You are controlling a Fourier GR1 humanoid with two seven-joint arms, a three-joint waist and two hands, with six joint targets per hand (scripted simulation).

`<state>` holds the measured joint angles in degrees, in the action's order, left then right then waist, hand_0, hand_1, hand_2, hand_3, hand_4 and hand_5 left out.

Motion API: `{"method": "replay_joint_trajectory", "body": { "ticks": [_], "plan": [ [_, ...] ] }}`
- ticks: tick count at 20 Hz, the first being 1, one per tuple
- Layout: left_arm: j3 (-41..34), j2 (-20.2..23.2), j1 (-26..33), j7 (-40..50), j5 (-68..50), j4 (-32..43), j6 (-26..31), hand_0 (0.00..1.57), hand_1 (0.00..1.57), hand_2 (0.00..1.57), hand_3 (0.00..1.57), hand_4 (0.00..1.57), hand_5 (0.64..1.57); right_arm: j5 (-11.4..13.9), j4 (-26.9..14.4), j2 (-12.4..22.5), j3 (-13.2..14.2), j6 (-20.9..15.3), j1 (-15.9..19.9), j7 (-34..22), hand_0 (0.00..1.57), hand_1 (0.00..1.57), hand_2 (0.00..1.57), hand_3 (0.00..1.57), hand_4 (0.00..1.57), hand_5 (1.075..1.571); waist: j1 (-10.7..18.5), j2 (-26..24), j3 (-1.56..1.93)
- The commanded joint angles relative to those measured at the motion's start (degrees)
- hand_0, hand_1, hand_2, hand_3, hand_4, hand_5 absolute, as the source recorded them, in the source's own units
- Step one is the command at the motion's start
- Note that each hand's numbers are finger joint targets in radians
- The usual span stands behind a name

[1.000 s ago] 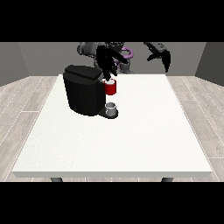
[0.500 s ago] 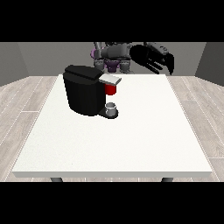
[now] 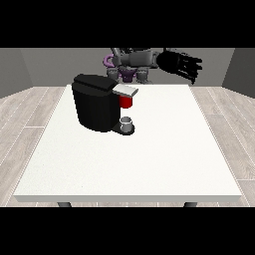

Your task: Insert the coffee pod into the coffee machine and close the lid

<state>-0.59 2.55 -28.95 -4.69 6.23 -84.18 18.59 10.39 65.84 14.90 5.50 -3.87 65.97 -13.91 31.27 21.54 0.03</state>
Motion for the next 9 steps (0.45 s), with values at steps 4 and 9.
{"method": "replay_joint_trajectory", "body": {
  "ticks": [4,9],
  "plan": [
    [-3.1,1.1,4.0,-0.3,-1.1,1.7,-1.0,0.00,0.00,0.00,0.00,0.27,1.571,0.4,1.3,-9.2,-5.9,-0.5,-5.4,8.8,0.00,0.00,0.00,0.00,0.17,1.571,-6.4,-5.2,-0.05],
    [-5.3,1.8,10.5,-2.8,-1.0,4.6,-2.2,0.00,0.00,0.00,0.00,0.27,1.571,-2.1,2.6,-14.4,-8.9,2.3,-10.4,10.0,0.00,0.00,0.00,0.00,0.26,1.571,-13.1,-11.2,-0.06]
  ]
}}
